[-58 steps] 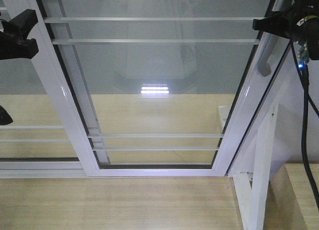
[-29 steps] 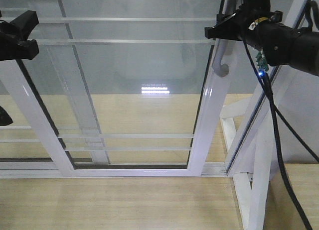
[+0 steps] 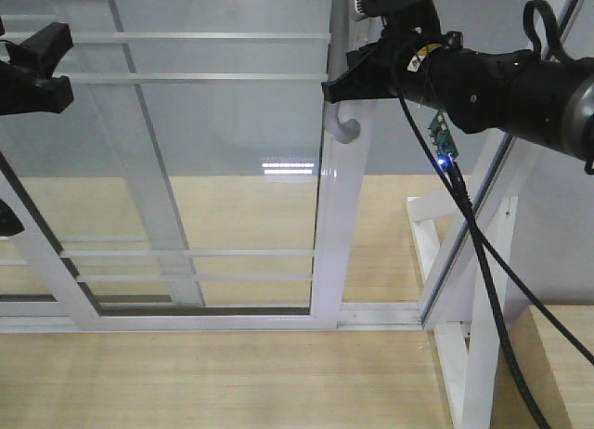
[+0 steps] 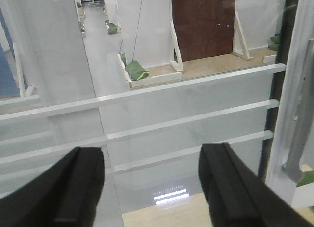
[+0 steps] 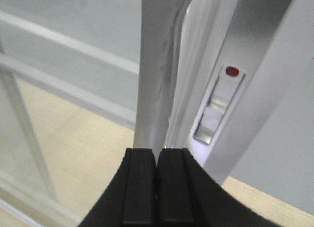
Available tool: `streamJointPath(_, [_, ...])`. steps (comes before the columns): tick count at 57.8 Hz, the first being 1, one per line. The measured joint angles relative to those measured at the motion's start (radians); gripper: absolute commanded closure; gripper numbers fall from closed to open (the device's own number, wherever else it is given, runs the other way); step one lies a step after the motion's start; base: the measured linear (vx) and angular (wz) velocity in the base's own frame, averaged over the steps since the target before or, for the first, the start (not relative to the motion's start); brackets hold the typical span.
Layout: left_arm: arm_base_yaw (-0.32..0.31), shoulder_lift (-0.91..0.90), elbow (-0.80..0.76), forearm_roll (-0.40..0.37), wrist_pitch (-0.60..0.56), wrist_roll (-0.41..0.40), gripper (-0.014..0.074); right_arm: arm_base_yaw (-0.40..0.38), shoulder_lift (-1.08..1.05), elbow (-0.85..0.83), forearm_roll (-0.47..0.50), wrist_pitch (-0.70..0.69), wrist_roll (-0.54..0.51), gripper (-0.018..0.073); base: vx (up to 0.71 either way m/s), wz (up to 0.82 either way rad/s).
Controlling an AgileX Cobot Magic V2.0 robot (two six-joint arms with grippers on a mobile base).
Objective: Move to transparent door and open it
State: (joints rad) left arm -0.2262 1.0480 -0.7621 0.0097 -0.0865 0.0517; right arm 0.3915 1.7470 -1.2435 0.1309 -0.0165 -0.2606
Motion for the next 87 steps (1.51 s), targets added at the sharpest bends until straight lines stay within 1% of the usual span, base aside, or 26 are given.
streamJointPath(5, [0.000,0.000,0.000,0.000,0.005,0.000,0.0058,0.003,-0.029,0.001,0.000,0.026,-0.003,0.0474,0.00,0.00])
streamJointPath(9, [0.000,0.000,0.000,0.000,0.005,0.000,0.0058,-0.001,-0.067,0.001,0.000,0.047,-0.012,0.0492,0.00,0.00])
streamJointPath(16, [0.000,0.007,0.000,0.000,0.007,0.000,0.0058,-0.012,-0.161,0.002,0.000,0.125,-0.025,0.0573,0.00,0.00])
streamJointPath(21, [0.000,0.030,0.000,0.000,0.008,-0.002,0.0058,-0.016,-0.232,0.008,0.000,0.198,-0.052,0.0568,0.00,0.00])
streamJointPath(25, [0.000,0.054,0.000,0.000,0.008,-0.003,0.0058,-0.016,-0.293,0.045,-0.001,0.204,-0.071,0.0566,0.00,0.00])
streamJointPath(33, [-0.001,0.119,0.000,0.000,-0.022,-0.003,0.0059,-0.016,-0.442,0.205,-0.001,0.139,-0.078,0.0564,0.00,0.00])
streamJointPath(39, [-0.015,0.174,0.000,0.000,-0.116,-0.003,0.0062,-0.016,-0.538,0.357,-0.002,0.070,-0.084,0.0564,0.00,0.00])
streamJointPath(48, [-0.072,0.268,-0.001,0.000,-0.281,-0.003,0.0062,-0.016,-0.641,0.539,-0.002,-0.008,-0.100,0.0564,0.00,0.00])
streamJointPath(55, [-0.119,0.356,-0.008,0.002,-0.369,-0.008,0.0062,-0.016,-0.673,0.604,-0.002,-0.041,-0.101,0.0564,0.00,0.00])
streamJointPath(62, [-0.142,0.458,-0.063,0.030,-0.391,-0.026,0.0062,-0.016,-0.675,0.617,-0.002,-0.068,-0.103,0.0564,0.00,0.00])
streamJointPath(68, [-0.149,0.553,-0.151,0.053,-0.393,-0.052,0.0062,-0.016,-0.675,0.618,-0.001,-0.087,-0.107,0.0564,0.00,0.00])
streamJointPath(76, [-0.149,0.651,-0.266,0.060,-0.392,-0.106,0.0062,-0.016,-0.675,0.618,-0.001,-0.089,-0.135,0.0564,0.00,0.00])
streamJointPath(81, [-0.149,0.702,-0.334,0.061,-0.385,-0.120,0.0062,-0.016,-0.675,0.618,-0.001,-0.095,-0.155,0.0564,0.00,0.00])
streamJointPath(87, [-0.149,0.756,-0.408,0.062,-0.350,-0.125,0.0062,-0.016,-0.675,0.618,-0.001,-0.100,-0.174,0.0564,0.00,0.00])
